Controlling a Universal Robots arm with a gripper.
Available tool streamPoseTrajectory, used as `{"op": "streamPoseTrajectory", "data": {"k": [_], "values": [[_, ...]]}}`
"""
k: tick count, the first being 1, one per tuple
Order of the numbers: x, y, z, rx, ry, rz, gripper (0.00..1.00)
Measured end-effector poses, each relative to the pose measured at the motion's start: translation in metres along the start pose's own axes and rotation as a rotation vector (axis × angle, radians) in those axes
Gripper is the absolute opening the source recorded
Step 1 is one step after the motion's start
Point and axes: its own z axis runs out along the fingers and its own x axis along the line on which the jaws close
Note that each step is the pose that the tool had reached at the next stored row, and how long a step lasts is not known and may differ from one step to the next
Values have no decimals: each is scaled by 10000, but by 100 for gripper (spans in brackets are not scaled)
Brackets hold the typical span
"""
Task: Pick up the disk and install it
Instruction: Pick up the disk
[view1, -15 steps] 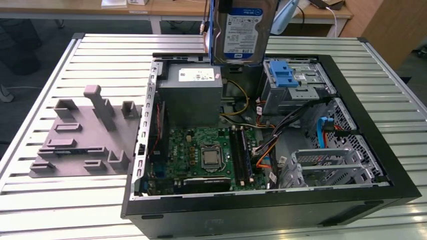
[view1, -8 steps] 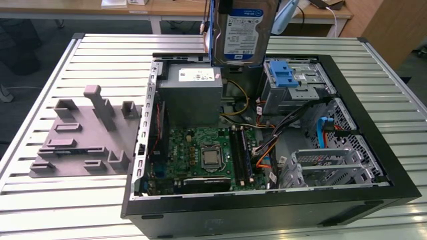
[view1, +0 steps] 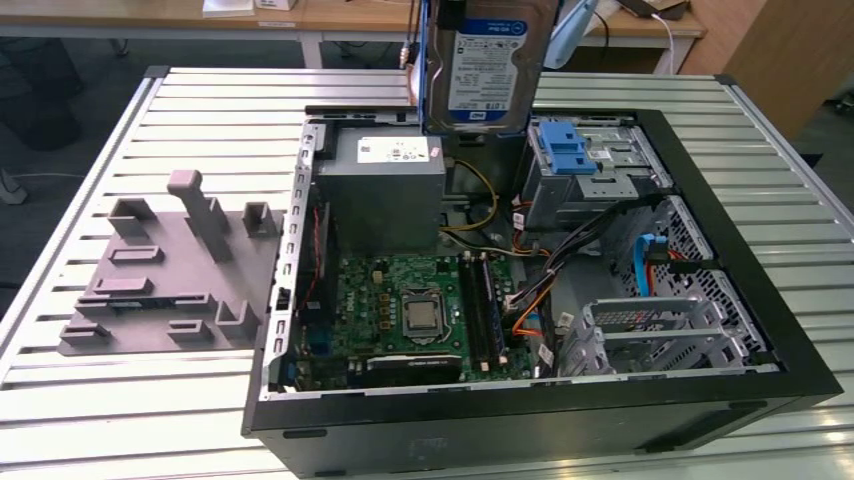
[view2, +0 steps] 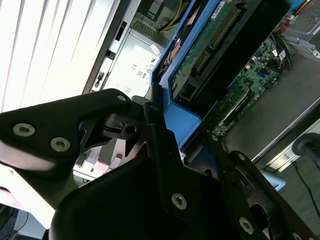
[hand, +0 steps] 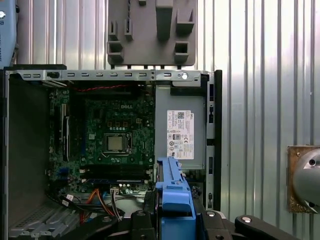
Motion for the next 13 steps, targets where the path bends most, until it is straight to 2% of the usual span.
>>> {"op": "streamPoseTrajectory", "data": {"k": [13], "values": [[36, 0, 2, 1, 29, 1, 36]]}}
